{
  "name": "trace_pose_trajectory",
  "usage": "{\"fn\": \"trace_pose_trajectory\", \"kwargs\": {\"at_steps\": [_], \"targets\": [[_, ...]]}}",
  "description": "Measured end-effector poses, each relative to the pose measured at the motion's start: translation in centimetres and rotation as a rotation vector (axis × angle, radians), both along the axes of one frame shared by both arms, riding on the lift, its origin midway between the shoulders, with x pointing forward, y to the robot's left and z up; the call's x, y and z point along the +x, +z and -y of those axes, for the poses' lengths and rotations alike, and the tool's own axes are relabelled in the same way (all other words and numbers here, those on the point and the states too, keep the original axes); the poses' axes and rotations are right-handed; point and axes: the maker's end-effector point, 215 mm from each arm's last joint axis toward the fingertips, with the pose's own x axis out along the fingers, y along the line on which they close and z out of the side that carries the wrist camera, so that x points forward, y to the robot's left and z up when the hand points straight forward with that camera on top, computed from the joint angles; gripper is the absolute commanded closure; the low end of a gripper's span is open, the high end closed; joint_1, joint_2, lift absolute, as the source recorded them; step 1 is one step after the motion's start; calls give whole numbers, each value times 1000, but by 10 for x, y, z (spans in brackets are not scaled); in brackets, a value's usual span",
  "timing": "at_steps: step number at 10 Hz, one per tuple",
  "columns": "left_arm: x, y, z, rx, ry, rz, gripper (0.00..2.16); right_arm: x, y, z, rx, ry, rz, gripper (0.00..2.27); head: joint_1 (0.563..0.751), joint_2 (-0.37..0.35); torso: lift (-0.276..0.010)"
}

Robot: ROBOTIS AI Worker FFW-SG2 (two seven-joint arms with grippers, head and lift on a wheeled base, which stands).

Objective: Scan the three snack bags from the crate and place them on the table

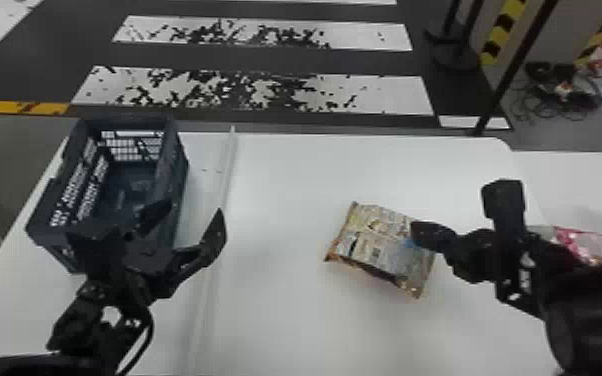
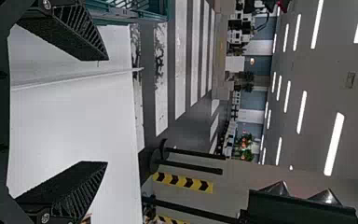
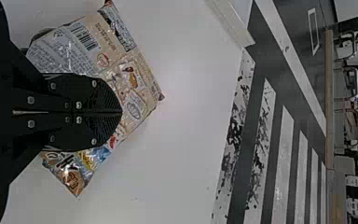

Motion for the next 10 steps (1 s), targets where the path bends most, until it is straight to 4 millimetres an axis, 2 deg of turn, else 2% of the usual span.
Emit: {"fn": "trace_pose_trajectory", "kwargs": {"at_steps": [3,4,5,6,9,10], "targets": [[0,-2,0,2,-2,-4,80,-16,-49,7,-55,14,-58,2246,695,-50,-62],[0,-4,0,1,-2,-7,80,-23,-60,6,-60,23,-68,2246,695,-49,-62],[0,-5,0,1,-2,-9,80,-27,-62,4,-61,28,-65,2250,695,-48,-62],[1,-6,1,0,-3,-9,80,-24,-53,4,-57,25,-43,2250,695,-48,-62],[1,-5,1,0,-4,-8,80,-12,24,-8,9,15,88,2250,695,-38,-62],[1,-4,1,0,-4,-7,80,-18,36,-19,29,38,99,2250,695,-24,-62]]}}
